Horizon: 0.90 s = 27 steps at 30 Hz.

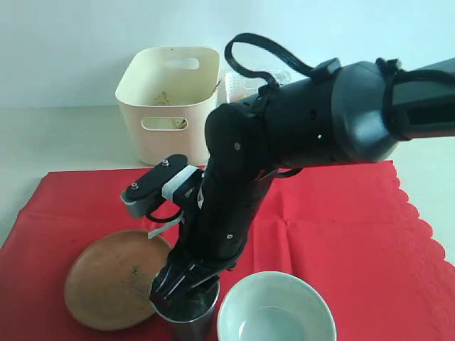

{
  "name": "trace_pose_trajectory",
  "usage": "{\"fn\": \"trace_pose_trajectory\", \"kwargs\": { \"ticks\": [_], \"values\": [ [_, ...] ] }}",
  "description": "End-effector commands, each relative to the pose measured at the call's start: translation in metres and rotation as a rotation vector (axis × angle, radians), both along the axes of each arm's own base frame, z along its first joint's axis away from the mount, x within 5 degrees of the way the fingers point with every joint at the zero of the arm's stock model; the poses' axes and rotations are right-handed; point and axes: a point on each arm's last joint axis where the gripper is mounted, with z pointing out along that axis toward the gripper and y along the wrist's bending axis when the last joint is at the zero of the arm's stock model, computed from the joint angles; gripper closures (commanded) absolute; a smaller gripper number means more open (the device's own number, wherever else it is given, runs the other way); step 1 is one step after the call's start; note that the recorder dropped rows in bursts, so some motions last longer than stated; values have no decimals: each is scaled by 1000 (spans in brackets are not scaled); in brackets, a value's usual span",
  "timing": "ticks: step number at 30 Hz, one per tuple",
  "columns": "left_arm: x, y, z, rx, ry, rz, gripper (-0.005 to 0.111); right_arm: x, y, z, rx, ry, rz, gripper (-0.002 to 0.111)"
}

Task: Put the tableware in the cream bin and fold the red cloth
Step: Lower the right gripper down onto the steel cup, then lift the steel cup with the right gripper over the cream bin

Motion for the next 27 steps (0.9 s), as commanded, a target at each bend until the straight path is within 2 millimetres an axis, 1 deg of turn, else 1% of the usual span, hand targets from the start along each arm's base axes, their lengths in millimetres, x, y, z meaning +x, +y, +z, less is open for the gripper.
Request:
{"fn": "trace_pose_trajectory", "kwargs": {
  "ticks": [1, 3, 6, 10, 13, 21, 23, 27],
  "values": [
    [0, 0, 0, -4, -7, 4, 107, 2, 3, -20, -32, 23, 1, 66],
    [0, 0, 0, -4, -7, 4, 107, 2, 3, -23, -38, 28, 0, 66],
    [0, 0, 0, -4, -7, 4, 107, 2, 3, -23, -40, 24, 3, 73],
    [0, 0, 0, -4, -7, 4, 107, 4, 4, -21, -41, 24, 7, 95],
    [0, 0, 0, -4, -7, 4, 107, 5, 6, -14, -52, 30, 20, 108],
    [0, 0, 0, -4, -7, 4, 107, 12, 4, 4, -97, -37, 66, 108],
    [0, 0, 0, -4, -7, 4, 107, 12, 3, 11, -91, -55, 71, 108],
    [0, 0, 0, -4, -7, 4, 107, 10, -1, 32, -55, -99, 71, 108]
  ]
}}
